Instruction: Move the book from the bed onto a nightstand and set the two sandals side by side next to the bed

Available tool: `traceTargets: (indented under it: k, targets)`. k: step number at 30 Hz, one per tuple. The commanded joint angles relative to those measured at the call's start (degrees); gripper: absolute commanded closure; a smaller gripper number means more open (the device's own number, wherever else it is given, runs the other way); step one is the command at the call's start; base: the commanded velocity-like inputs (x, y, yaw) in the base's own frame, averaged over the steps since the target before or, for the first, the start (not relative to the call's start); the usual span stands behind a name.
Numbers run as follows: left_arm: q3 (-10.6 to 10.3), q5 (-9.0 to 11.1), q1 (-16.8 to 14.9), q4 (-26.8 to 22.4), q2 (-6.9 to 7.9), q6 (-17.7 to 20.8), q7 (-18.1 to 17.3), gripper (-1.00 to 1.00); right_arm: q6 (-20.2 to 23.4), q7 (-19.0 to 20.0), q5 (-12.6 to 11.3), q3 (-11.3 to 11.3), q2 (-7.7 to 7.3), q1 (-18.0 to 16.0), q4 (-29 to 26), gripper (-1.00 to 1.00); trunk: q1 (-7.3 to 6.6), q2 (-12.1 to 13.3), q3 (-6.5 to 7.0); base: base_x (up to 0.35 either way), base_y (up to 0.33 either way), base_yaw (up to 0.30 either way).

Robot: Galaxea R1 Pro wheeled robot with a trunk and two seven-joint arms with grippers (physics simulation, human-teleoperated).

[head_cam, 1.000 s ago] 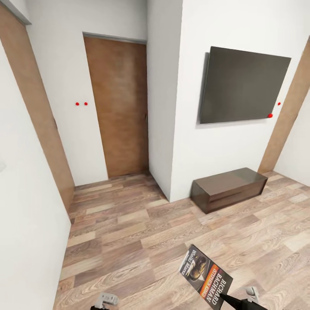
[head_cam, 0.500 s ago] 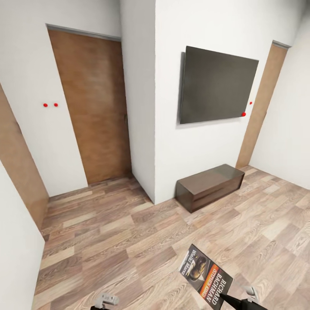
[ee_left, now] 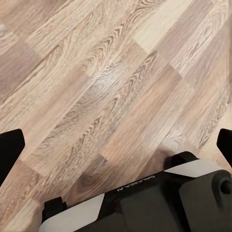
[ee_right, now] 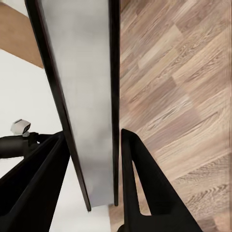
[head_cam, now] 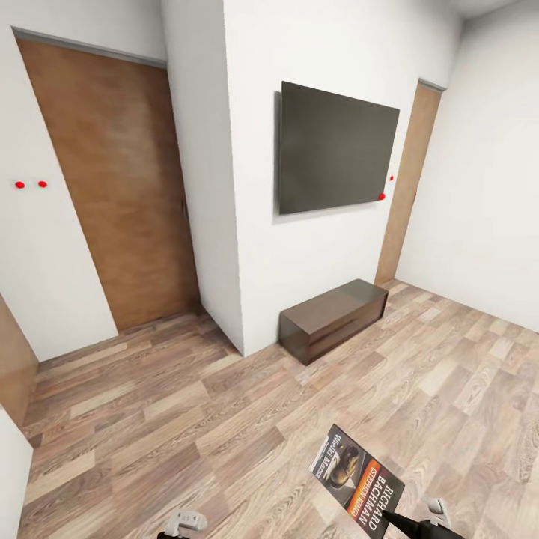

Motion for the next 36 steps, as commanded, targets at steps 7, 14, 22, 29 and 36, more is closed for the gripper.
traceTargets:
  k: [7, 14, 22, 29, 36]
  targets:
    - [-0.5, 0.4, 0.0, 0.0, 0.02, -0.2, -0.2, -1.00, -0.2, 0.1, -0.4, 0.2, 0.00, -0.1, 0.0, 1.00, 0.04, -0.1, -0.13, 0.013, 0.000, -0.283]
    - [-0.5, 0.4, 0.0, 0.0, 0.02, -0.2, -0.2, -1.00, -0.2, 0.1, -0.4, 0.2, 0.00, -0.1, 0.0, 1.00, 0.04, -0.1, -0.13, 0.210, 0.000, -0.284]
    - [-0.5, 0.4, 0.0, 0.0, 0.02, -0.2, -0.2, -1.00, -0.3, 0.1, -0.4, 0.2, -0.01, -0.1, 0.0, 1.00, 0.04, -0.1, -0.13, 0.038, 0.000, -0.283]
    - [-0.5, 0.4, 0.0, 0.0, 0.02, -0.2, -0.2, -1.00, -0.3, 0.1, -0.4, 0.2, -0.02, -0.1, 0.0, 1.00, 0.04, -0.1, -0.13, 0.001, 0.000, -0.283]
    - [-0.5, 0.4, 0.0, 0.0, 0.02, -0.2, -0.2, -1.00, -0.3, 0.1, -0.4, 0.2, -0.01, -0.1, 0.0, 1.00, 0.04, -0.1, -0.13, 0.000, 0.000, -0.284]
